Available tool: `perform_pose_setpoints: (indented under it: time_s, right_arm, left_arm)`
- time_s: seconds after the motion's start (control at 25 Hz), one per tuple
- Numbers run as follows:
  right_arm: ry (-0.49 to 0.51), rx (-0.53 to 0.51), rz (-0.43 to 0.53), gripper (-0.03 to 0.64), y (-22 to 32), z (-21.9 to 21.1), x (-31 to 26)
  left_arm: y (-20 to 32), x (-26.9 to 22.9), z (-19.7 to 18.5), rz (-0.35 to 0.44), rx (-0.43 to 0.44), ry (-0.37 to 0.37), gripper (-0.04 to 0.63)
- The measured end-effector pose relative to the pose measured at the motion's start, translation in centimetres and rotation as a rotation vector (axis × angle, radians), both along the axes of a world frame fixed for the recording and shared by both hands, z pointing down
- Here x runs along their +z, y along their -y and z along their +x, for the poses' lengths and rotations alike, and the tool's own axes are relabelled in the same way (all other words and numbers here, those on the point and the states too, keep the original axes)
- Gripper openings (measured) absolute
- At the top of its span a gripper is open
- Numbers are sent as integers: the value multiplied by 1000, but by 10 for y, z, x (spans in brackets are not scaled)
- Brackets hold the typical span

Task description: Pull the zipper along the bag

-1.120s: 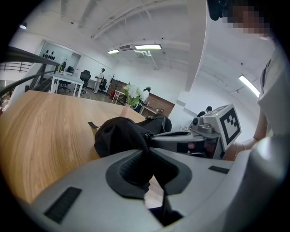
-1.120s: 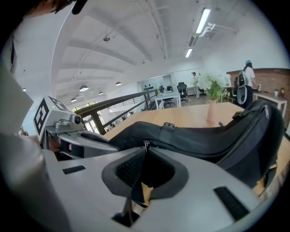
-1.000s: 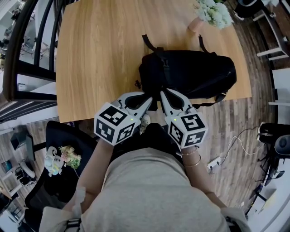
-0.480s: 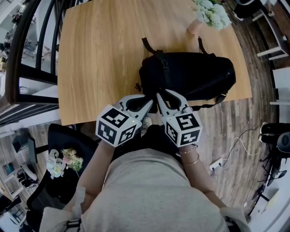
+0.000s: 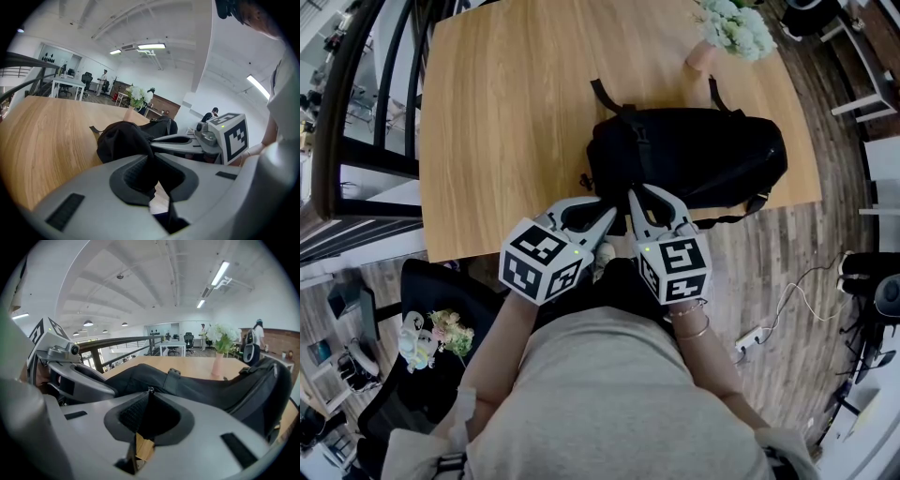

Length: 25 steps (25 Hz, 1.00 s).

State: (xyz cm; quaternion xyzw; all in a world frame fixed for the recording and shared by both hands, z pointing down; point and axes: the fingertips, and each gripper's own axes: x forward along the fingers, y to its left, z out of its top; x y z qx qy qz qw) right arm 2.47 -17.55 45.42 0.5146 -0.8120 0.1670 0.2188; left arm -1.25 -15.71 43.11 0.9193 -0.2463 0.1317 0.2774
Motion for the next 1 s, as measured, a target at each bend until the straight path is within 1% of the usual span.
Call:
perform_pose_setpoints:
  time_s: [0.08,0.32,0.44,0.64,0.8,1.0]
  right_arm:
    - [-6,5,1,18,0,2,1]
    - [27,-1,1,14,-2,3,-6]
    - [41,-19,3,12,-4,2,-11]
    - [42,-32,14,11,-10,1,-18]
    - [35,-10,14,11,-10,3,-18]
    - [36,60,15,12,-11,13,-18]
  left_arm:
    - [1,1,-2,-4,-3,-2,44]
    - [7,4,-7,-14,-25,-8,44]
    - [10,5,-11,-15,-35,-1,44]
    - [10,3,-17,-14,-41,-6,43]
    - [11,4,-22,-20,-40,-20,41]
    - [12,3,-23,-16,-28,-39,41]
